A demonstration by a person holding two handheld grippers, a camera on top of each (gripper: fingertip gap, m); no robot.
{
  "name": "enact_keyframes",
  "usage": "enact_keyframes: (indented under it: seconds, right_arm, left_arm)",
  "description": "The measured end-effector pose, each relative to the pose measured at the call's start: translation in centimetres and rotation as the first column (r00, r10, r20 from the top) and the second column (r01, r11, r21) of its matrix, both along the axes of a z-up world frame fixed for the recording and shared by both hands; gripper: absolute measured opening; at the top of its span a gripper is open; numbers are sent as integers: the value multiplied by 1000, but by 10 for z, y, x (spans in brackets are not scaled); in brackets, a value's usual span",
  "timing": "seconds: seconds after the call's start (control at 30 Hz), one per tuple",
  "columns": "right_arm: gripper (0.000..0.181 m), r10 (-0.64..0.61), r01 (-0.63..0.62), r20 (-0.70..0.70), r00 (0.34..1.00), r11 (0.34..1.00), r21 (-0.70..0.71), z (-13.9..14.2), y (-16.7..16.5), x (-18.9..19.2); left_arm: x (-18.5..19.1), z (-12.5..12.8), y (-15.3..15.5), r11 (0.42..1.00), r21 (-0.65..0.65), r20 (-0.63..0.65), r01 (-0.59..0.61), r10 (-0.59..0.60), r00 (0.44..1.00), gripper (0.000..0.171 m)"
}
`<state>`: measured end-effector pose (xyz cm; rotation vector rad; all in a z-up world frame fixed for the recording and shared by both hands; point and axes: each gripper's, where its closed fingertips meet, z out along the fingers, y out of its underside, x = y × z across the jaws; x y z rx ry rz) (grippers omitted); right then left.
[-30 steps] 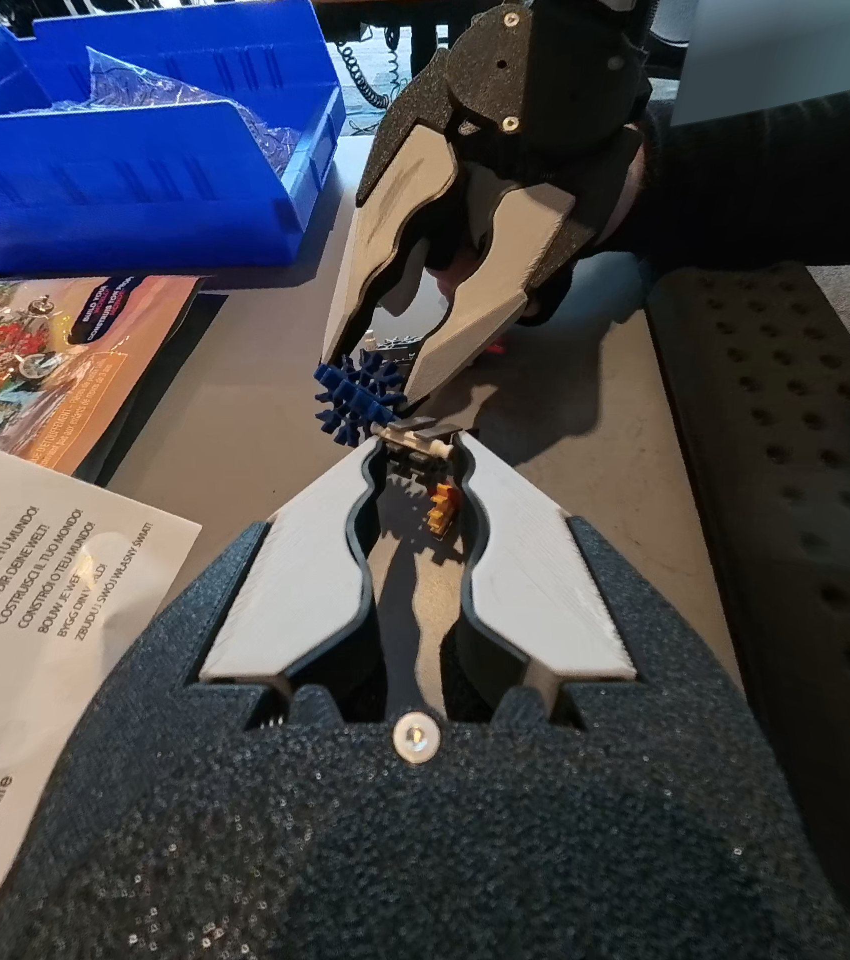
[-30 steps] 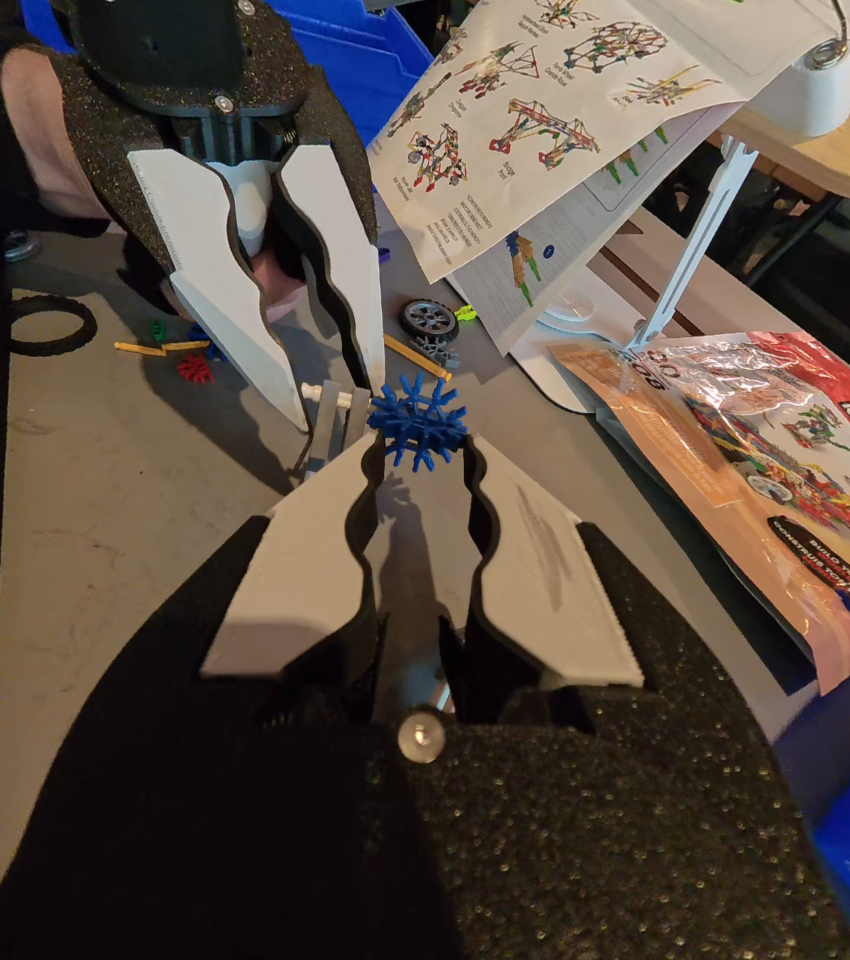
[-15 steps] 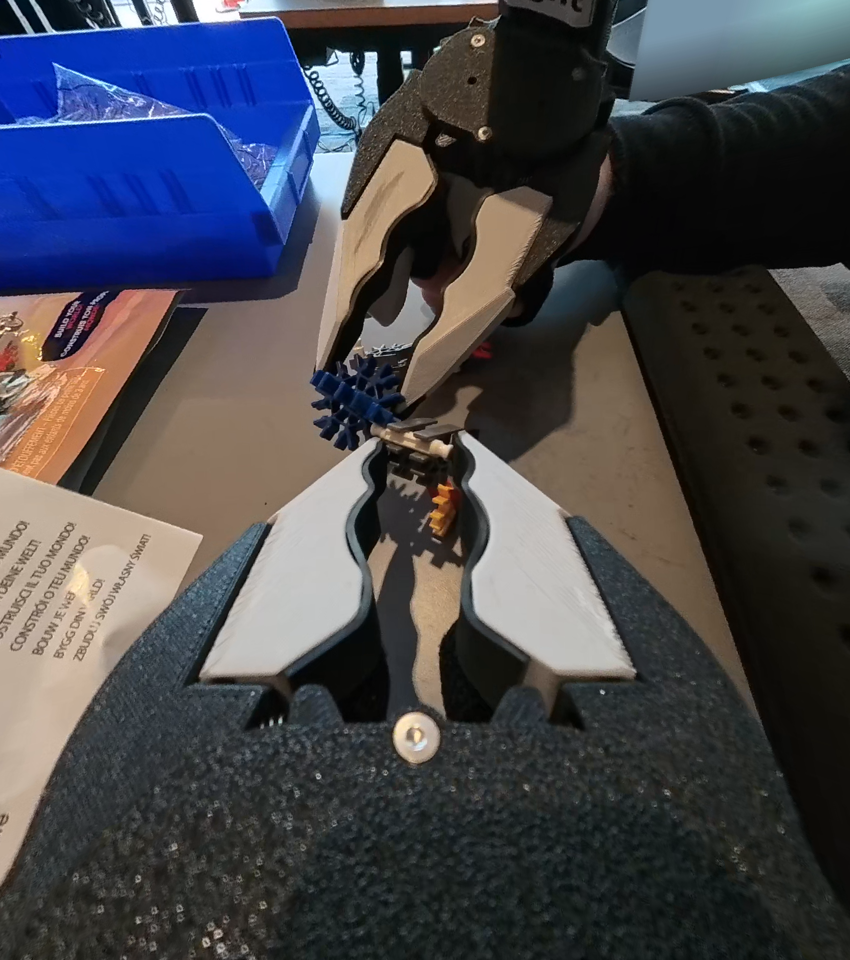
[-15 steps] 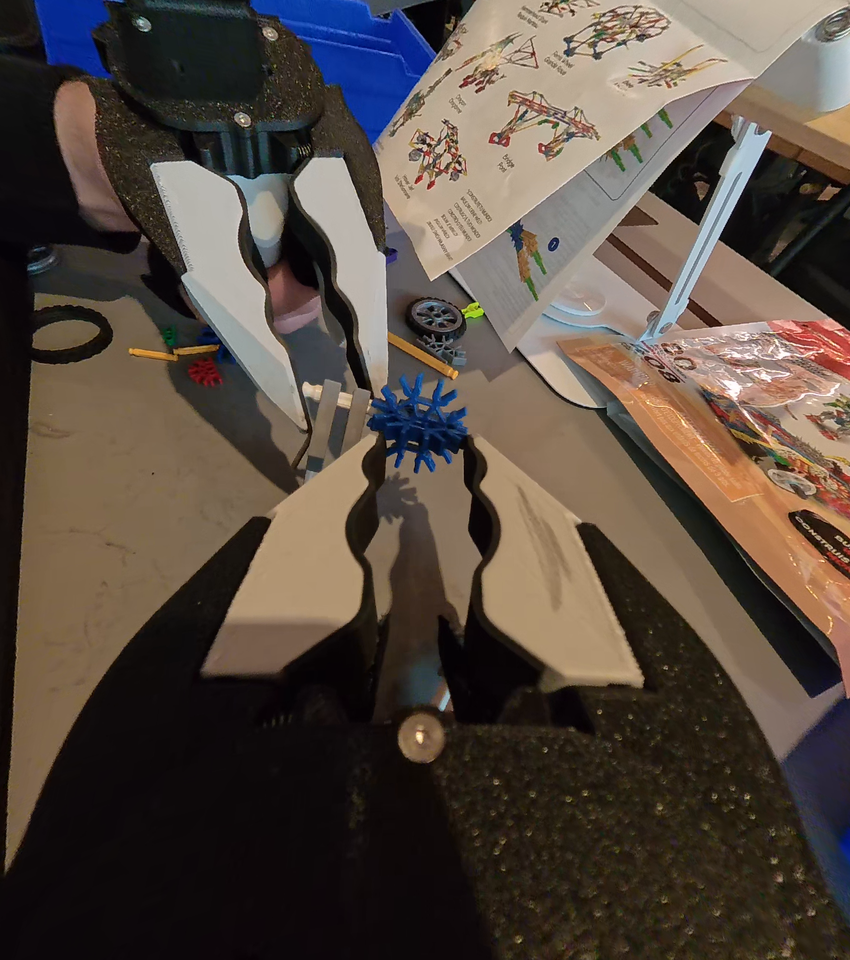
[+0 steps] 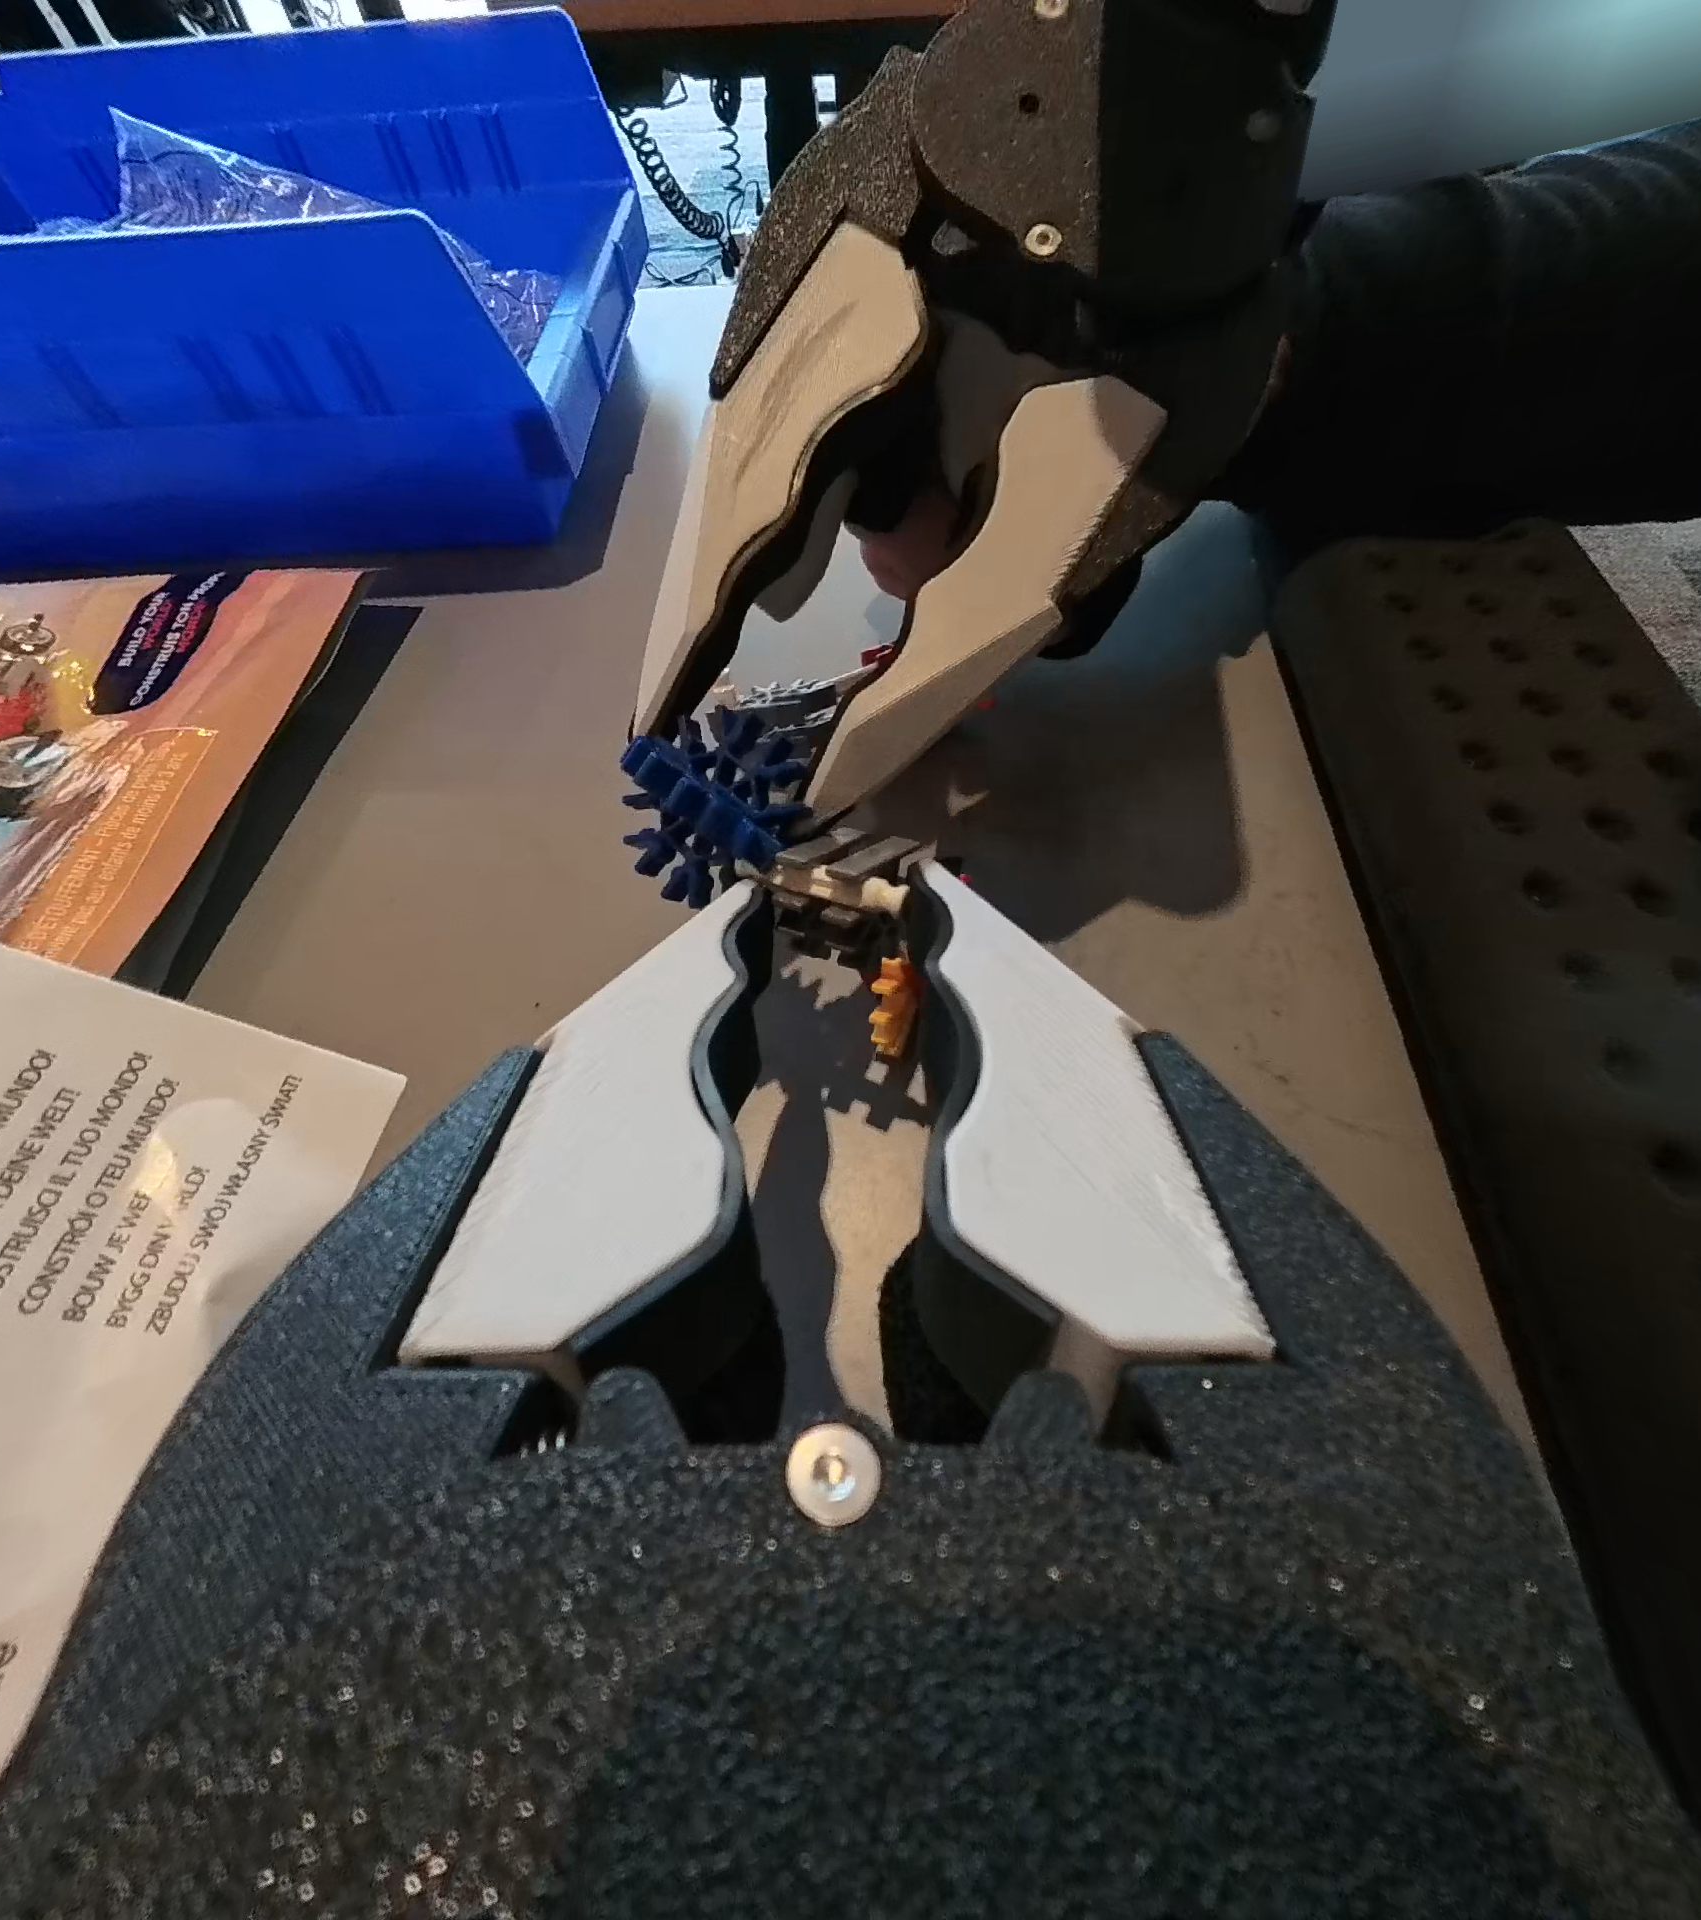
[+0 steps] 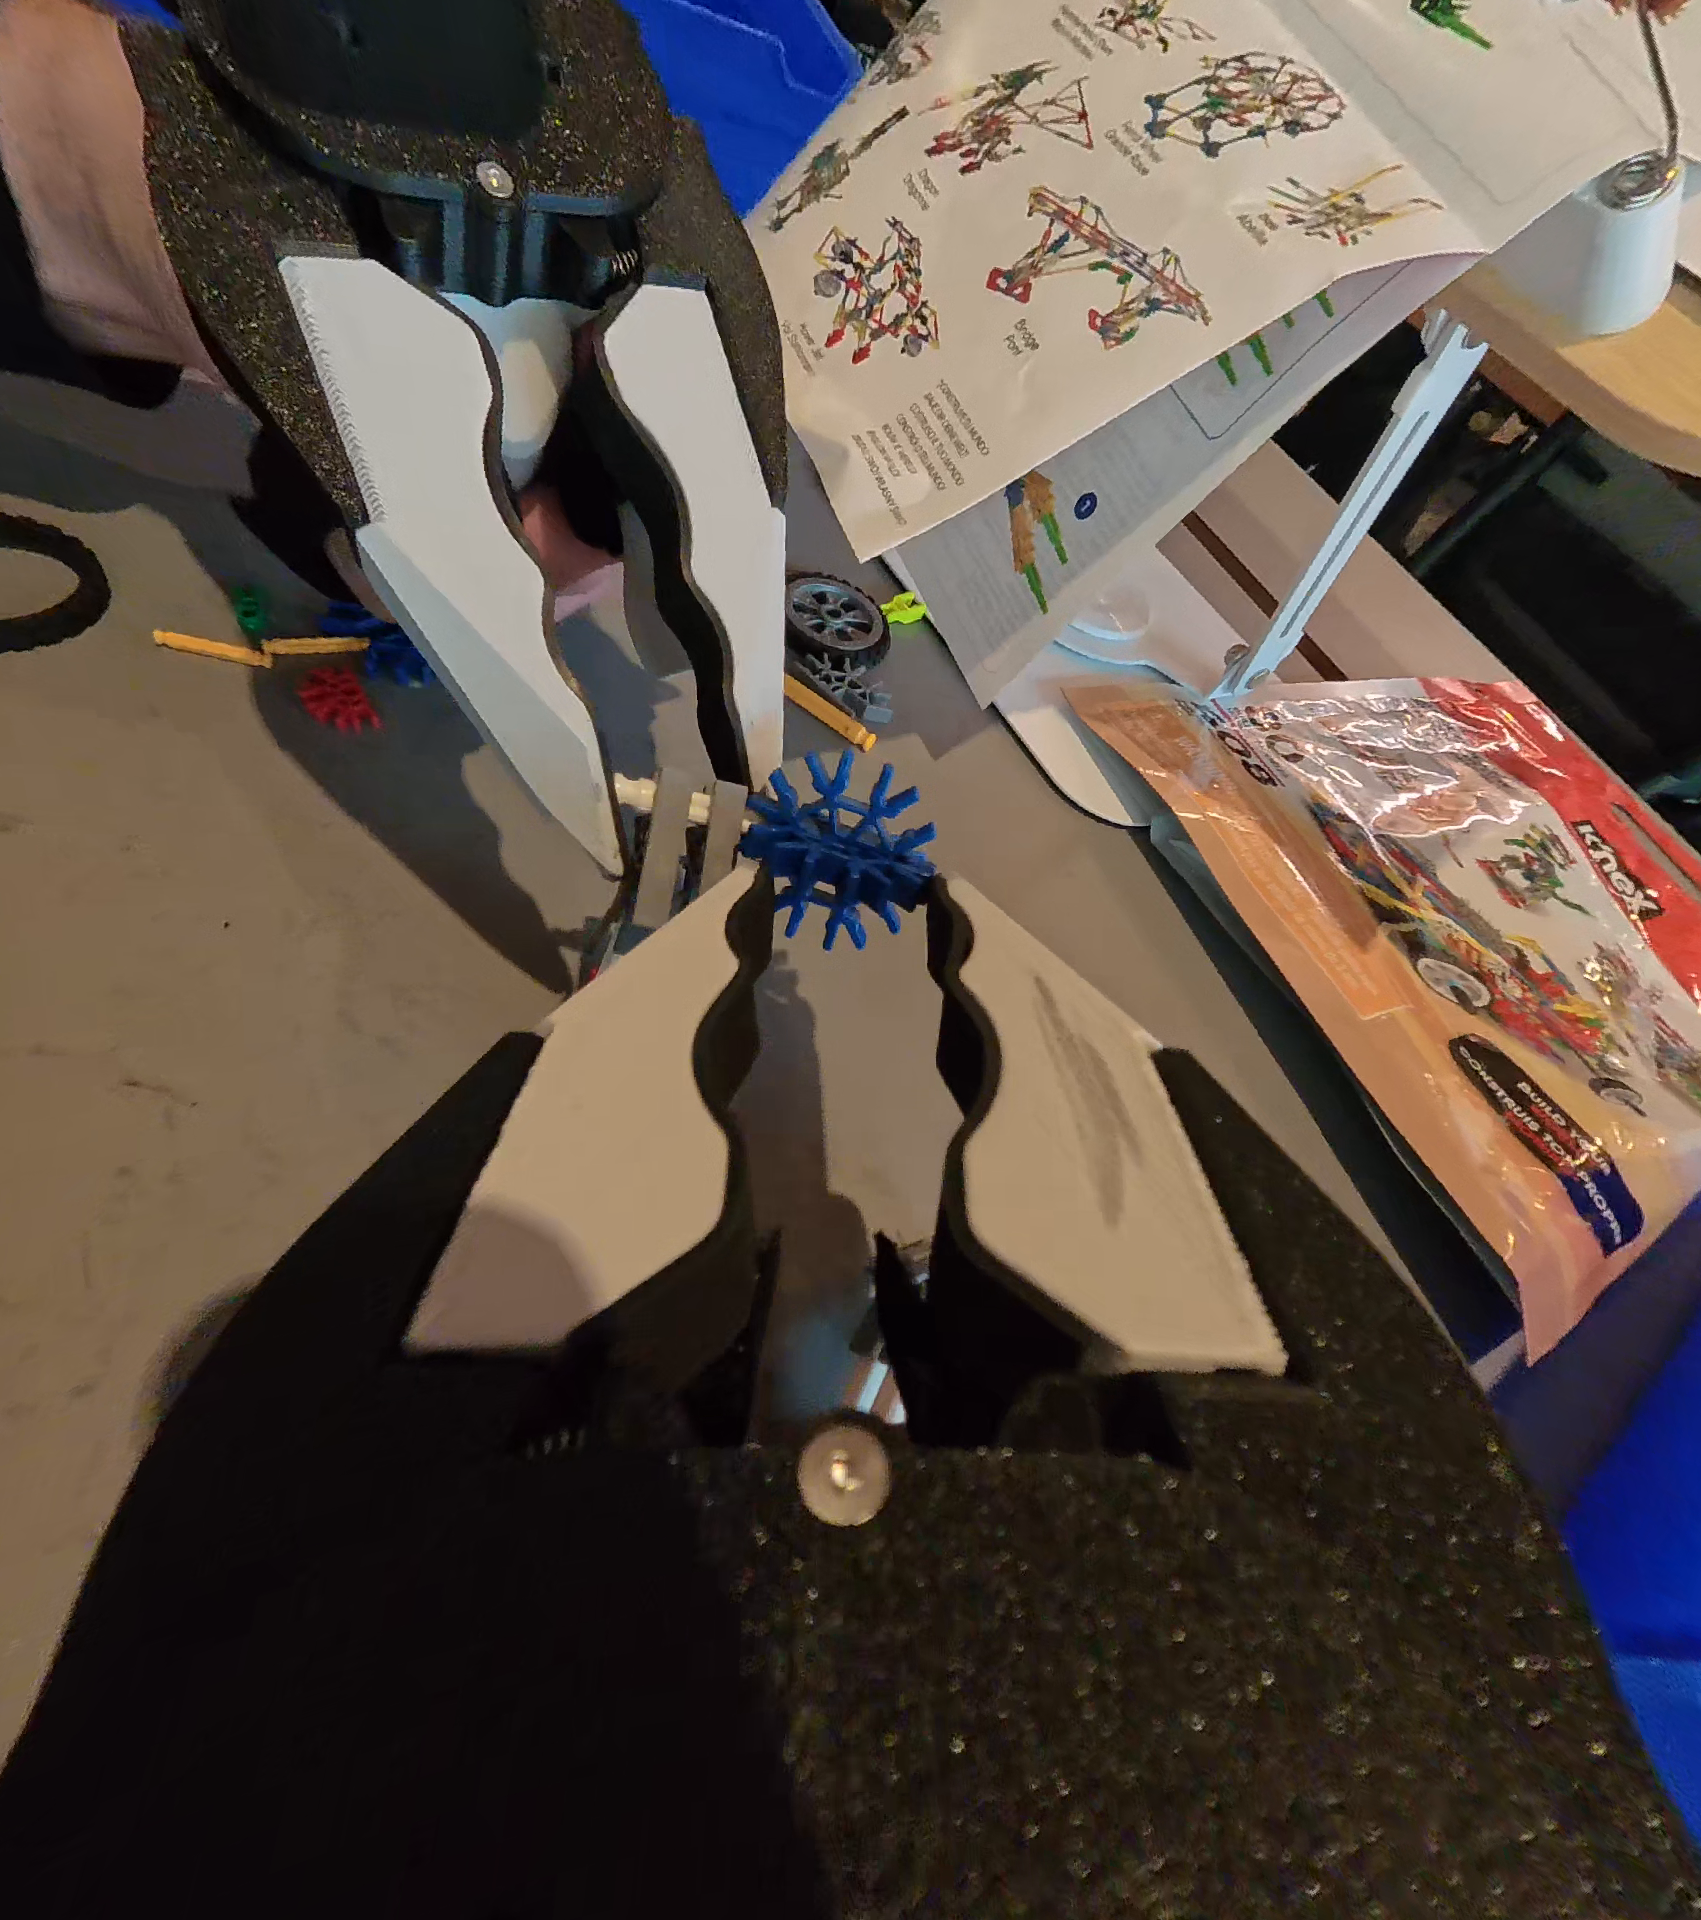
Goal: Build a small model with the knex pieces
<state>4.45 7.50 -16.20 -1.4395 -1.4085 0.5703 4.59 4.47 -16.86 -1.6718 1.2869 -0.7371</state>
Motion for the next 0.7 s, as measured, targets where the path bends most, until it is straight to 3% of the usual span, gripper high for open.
enact_keyframes:
  seconds: [0.7]
  right_arm:
    - [28, 29, -39, -58, 998, 982, -187, -5, 0, 2]
  left_arm:
    - [3, -2, 1, 1000, 12, -27, 24, -24, 999, 21]
